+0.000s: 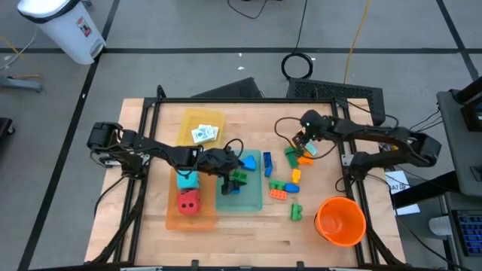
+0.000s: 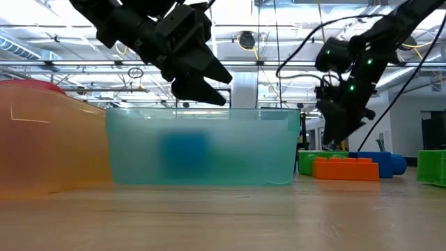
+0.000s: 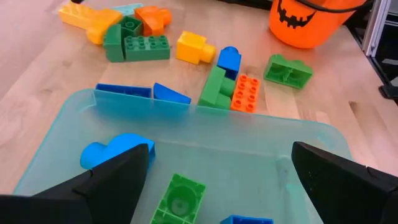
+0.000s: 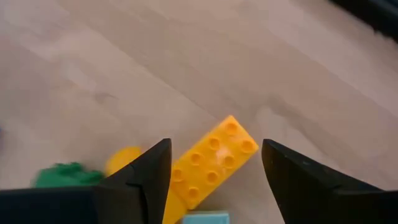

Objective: Pick & Place Toys
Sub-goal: Put the yellow game piece into the green bin

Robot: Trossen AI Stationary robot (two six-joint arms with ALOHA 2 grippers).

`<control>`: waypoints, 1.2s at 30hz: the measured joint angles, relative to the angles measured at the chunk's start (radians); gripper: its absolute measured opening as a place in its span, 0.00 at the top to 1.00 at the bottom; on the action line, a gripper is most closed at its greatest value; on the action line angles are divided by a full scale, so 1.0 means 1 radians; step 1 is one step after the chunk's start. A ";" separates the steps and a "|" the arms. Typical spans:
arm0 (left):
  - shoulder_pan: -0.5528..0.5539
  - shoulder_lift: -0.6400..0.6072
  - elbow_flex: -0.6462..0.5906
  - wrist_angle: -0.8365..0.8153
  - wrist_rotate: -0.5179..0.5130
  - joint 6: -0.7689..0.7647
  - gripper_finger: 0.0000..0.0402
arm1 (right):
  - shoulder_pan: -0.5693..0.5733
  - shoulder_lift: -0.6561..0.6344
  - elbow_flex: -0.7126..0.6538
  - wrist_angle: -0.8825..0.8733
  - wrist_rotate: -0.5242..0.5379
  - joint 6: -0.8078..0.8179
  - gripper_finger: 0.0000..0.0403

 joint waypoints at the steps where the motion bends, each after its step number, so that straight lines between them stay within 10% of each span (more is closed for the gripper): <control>1: 0.000 0.000 0.000 0.000 0.000 0.000 0.01 | -0.007 0.017 0.000 0.000 0.001 0.003 0.45; 36: 0.000 0.000 0.000 -0.002 0.000 0.000 0.01 | 0.013 0.153 0.000 0.115 -0.126 -0.140 0.53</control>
